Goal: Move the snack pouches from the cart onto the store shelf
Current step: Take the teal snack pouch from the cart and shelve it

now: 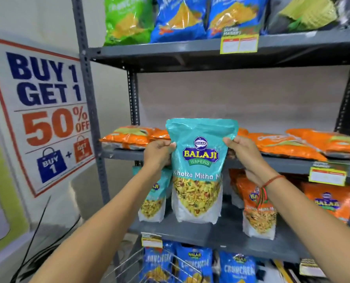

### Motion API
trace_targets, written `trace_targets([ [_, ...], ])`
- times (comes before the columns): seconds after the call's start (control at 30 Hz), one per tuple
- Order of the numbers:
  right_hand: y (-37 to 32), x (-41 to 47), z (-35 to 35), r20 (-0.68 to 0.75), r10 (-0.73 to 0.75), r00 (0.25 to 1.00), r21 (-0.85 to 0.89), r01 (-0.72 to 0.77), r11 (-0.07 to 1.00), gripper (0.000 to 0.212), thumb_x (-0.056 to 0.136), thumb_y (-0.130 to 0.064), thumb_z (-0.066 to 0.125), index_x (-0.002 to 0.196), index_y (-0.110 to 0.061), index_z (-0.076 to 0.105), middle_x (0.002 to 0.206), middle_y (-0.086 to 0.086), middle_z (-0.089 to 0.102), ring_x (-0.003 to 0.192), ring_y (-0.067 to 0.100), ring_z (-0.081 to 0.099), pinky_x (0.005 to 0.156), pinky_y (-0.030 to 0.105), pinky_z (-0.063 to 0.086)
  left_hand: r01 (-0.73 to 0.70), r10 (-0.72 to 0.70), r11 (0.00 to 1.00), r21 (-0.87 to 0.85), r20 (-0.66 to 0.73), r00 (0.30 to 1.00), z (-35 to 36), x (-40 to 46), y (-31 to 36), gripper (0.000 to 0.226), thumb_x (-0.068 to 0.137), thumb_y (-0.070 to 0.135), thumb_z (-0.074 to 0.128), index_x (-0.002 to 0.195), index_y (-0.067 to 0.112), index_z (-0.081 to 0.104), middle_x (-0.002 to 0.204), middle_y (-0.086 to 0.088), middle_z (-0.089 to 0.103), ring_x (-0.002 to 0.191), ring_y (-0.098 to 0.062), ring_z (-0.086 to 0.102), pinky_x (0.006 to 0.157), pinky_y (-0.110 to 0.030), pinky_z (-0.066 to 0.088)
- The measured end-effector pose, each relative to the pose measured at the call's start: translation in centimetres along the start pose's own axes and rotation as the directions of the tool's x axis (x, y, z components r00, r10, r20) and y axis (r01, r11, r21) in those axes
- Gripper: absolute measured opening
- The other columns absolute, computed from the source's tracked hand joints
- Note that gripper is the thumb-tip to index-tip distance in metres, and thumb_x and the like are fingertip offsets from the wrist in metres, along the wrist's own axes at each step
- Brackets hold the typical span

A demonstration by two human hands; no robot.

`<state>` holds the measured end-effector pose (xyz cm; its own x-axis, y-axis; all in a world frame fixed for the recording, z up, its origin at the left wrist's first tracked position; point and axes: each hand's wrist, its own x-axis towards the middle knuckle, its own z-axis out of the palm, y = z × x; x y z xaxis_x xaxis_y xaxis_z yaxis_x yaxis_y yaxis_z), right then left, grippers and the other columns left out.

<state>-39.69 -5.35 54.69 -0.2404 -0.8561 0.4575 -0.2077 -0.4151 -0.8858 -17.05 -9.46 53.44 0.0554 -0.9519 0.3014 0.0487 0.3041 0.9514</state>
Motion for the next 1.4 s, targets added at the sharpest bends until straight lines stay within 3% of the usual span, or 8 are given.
trace_targets([
  [0.2, 0.8, 0.4, -0.7, 0.009, 0.033, 0.999, -0.003, -0.033, 0.999, 0.029, 0.094, -0.018, 0.053, 0.106, 0.006, 0.064, 0.110, 0.019, 0.070, 0.098, 0.030, 0.066, 0.090, 0.047, 0.051, -0.009, 0.008, 1.000, 0.019, 0.035, 0.999, 1.0, 0.8, -0.4, 0.024, 0.087, 0.017, 0.064, 0.063, 0.018, 0.065, 0.071, 0.003, 0.072, 0.062, -0.010, 0.065, 0.061, -0.028, 0.056],
  [0.3, 2.5, 0.4, -0.9, 0.037, 0.049, 0.998, 0.025, -0.050, 0.998, 0.026, 0.093, -0.017, 0.054, 0.105, 0.003, 0.065, 0.100, 0.014, 0.072, 0.083, 0.023, 0.065, 0.070, 0.033, 0.052, -0.003, 0.002, 1.000, 0.021, 0.049, 0.999, 1.0, 0.8, -1.7, 0.035, 0.087, 0.015, 0.063, 0.053, 0.021, 0.064, 0.057, 0.010, 0.069, 0.053, -0.005, 0.062, 0.050, -0.020, 0.052],
  [0.43, 7.2, -0.2, -1.4, 0.104, 0.108, 0.989, -0.007, -0.108, 0.994, 0.020, 0.090, -0.024, 0.059, 0.097, -0.009, 0.071, 0.093, -0.001, 0.078, 0.080, 0.010, 0.069, 0.066, 0.023, 0.052, 0.062, -0.066, 0.996, 0.068, 0.049, 0.997, 0.7, 0.8, -5.7, 0.031, 0.085, 0.014, 0.066, 0.056, 0.022, 0.066, 0.062, 0.006, 0.071, 0.062, -0.009, 0.064, 0.056, -0.019, 0.054],
  [0.57, 13.4, -0.5, -1.1, 0.096, 0.198, 0.975, -0.054, -0.194, 0.980, 0.015, 0.089, -0.020, 0.062, 0.086, -0.007, 0.069, 0.074, -0.008, 0.078, 0.074, 0.011, 0.069, 0.063, 0.021, 0.053, 0.161, -0.163, 0.970, 0.183, -0.003, 0.987, 1.1, 1.1, -11.7, 0.028, 0.080, 0.017, 0.069, 0.052, 0.019, 0.065, 0.057, 0.002, 0.065, 0.059, -0.020, 0.057, 0.061, -0.033, 0.051],
  [0.73, 18.9, -0.3, -0.8, 0.078, 0.291, 0.954, -0.061, -0.287, 0.956, 0.013, 0.089, -0.024, 0.062, 0.085, -0.013, 0.068, 0.084, -0.008, 0.079, 0.083, 0.008, 0.072, 0.066, 0.024, 0.050, 0.230, -0.228, 0.932, 0.280, -0.041, 0.973, 2.6, 2.7, -17.8, 0.034, 0.076, 0.023, 0.071, 0.044, 0.027, 0.060, 0.053, 0.009, 0.058, 0.063, -0.018, 0.056, 0.064, -0.034, 0.048],
  [0.97, 23.5, 2.2, -0.5, -0.008, 0.320, 0.947, -0.089, -0.320, 0.943, 0.017, 0.088, -0.027, 0.062, 0.083, -0.012, 0.068, 0.075, -0.019, 0.076, 0.075, 0.000, 0.070, 0.067, 0.024, 0.051, 0.306, -0.297, 0.940, 0.150, -0.082, 0.951, 5.2, 6.0, -22.2, 0.025, 0.073, 0.021, 0.078, 0.058, 0.039, 0.072, 0.074, 0.011, 0.069, 0.084, -0.022, 0.065, 0.089, -0.047, 0.055],
  [1.17, 27.2, 4.0, -0.1, -0.056, 0.349, 0.935, -0.069, -0.353, 0.933, 0.024, 0.088, -0.028, 0.061, 0.084, -0.005, 0.066, 0.080, -0.004, 0.078, 0.080, 0.009, 0.071, 0.063, 0.023, 0.049, 0.299, -0.283, 0.928, 0.220, -0.103, 0.954, 6.3, 8.4, -25.9, 0.011, 0.075, 0.028, 0.075, 0.066, 0.024, 0.069, 0.071, -0.002, 0.070, 0.072, -0.021, 0.060, 0.082, -0.050, 0.056],
  [1.4, 29.9, 5.1, -0.6, -0.015, 0.403, 0.915, -0.028, -0.403, 0.915, 0.020, 0.090, -0.031, 0.059, 0.093, -0.013, 0.067, 0.092, -0.008, 0.076, 0.094, 0.011, 0.068, 0.072, 0.028, 0.049, 0.204, -0.210, 0.940, 0.275, -0.009, 0.978, 6.7, 9.5, -27.6, 0.018, 0.080, 0.022, 0.072, 0.063, 0.023, 0.070, 0.070, 0.004, 0.071, 0.071, -0.015, 0.064, 0.071, -0.032, 0.050],
])
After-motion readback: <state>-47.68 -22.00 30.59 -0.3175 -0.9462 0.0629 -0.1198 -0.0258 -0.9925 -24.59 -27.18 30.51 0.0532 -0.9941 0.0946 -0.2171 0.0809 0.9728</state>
